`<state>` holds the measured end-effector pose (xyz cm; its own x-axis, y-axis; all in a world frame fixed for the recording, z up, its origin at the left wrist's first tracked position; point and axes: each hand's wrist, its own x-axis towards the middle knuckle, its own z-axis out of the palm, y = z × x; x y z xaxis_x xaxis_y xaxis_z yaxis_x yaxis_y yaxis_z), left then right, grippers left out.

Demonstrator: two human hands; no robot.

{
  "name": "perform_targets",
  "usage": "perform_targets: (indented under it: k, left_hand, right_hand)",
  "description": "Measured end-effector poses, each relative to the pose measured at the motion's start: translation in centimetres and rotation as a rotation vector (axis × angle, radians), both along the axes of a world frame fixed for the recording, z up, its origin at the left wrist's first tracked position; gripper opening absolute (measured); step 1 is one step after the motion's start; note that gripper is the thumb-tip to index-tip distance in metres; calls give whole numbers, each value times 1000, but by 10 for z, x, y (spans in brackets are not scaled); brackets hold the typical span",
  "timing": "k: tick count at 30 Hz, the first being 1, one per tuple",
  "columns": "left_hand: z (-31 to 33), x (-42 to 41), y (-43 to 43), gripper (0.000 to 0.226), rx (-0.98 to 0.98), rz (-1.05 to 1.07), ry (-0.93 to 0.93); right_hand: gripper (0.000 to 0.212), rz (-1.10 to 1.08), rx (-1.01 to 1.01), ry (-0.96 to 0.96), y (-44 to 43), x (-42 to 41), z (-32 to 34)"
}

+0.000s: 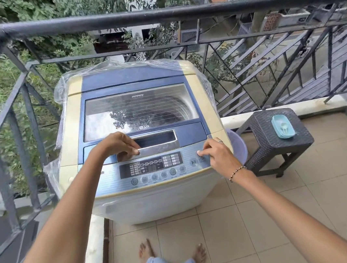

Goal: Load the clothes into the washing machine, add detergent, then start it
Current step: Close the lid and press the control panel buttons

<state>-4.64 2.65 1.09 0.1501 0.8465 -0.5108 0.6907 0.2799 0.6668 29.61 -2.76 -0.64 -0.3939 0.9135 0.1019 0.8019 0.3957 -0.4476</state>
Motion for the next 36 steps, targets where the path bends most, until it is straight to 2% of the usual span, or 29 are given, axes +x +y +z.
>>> perform_targets:
  k: [6,11,15,22,24,26,29,33,36]
  left_hand:
    - [-8,-5,5,15,22,-2,41]
    - [-6,-2,6,14,3,-11,59]
    - [-3,-1,0,14,22,-3,33]
    - [4,-1,-2,19,-15,-33,-8]
    - [5,-1,-3,17,-11,-41,-17]
    - [4,0,-4,5,21,-47,-1]
    - [2,0,-6,13,58,-40,14]
    - [2,-1,-8,7,77,-59,0]
    - [1,-4,-8,14,86,-74,-10]
  right_hand:
    - [30,-34,11,-100,-3,-11,-1]
    - [21,-44,6,-146,0,-15,4]
    - [23,-44,16,-175,-9,-13,6]
    - [48,-105,-19,-216,-29,-20,4]
    - [50,-132,-10,-214,-33,-23,5]
    - [49,-172,8,-223,-38,-27,5]
    - [45,-215,37,-219,-46,-38,5]
    - [47,-145,65,-183,-61,-63,5]
    - [49,-61,72,-139,-71,-85,6]
